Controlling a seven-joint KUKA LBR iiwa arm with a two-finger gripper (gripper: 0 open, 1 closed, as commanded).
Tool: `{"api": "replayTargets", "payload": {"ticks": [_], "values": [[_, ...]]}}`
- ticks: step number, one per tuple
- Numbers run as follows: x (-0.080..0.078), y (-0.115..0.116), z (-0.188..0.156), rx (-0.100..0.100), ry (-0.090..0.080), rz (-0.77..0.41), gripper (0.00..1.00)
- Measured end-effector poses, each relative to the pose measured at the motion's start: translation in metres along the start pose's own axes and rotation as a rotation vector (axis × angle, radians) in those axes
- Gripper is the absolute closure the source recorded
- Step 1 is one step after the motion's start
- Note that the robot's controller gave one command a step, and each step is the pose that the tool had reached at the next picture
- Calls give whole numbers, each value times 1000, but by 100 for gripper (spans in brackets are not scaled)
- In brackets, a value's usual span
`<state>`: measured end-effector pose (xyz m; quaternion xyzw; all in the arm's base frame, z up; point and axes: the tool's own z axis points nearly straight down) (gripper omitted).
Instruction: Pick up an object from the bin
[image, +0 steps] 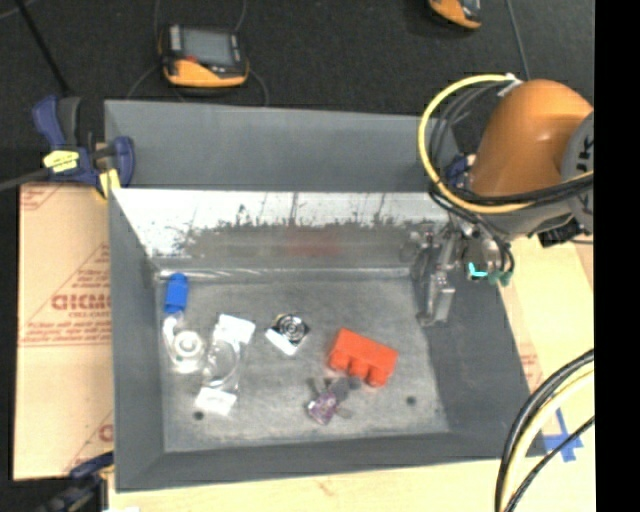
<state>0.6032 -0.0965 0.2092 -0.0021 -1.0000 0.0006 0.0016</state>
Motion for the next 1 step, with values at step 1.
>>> {"api": "replayTargets", "payload": {"ticks": [1], "values": [[41,71,119,-3,1,-172,0]]}}
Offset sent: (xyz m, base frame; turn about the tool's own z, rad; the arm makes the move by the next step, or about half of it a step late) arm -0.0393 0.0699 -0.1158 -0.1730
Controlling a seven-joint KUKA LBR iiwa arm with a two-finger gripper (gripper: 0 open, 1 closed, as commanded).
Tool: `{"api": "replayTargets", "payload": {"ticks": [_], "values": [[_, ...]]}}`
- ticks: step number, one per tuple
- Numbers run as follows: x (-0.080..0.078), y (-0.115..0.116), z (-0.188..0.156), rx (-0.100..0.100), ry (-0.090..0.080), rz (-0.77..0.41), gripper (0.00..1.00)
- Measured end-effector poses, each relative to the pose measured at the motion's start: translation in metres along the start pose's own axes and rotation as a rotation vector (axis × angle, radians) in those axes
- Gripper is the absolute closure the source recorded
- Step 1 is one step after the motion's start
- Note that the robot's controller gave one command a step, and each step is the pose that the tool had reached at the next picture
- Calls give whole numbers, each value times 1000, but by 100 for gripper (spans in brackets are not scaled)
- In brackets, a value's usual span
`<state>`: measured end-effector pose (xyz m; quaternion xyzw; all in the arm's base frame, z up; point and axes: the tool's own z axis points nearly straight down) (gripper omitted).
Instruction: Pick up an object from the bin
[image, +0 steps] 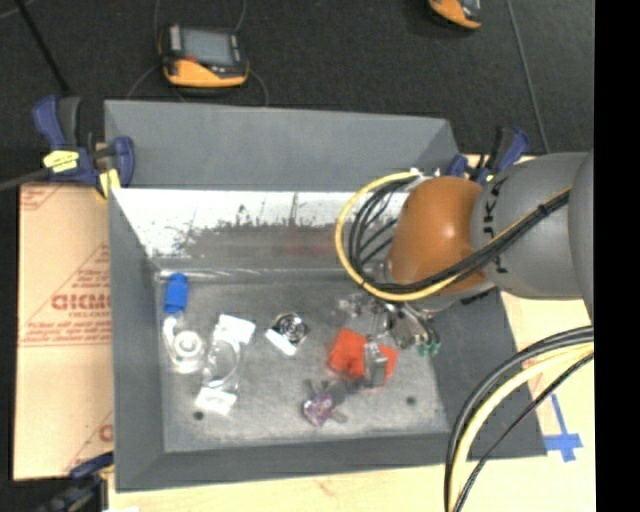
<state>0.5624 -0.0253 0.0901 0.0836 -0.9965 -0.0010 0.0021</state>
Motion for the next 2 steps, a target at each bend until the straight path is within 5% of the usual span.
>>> {"api": "replayTargets", "payload": {"ticks": [1,2], "values": [[-3,-2,-5,4,-9,-1,100],[11,5,-141,6,-15,-12,100]]}}
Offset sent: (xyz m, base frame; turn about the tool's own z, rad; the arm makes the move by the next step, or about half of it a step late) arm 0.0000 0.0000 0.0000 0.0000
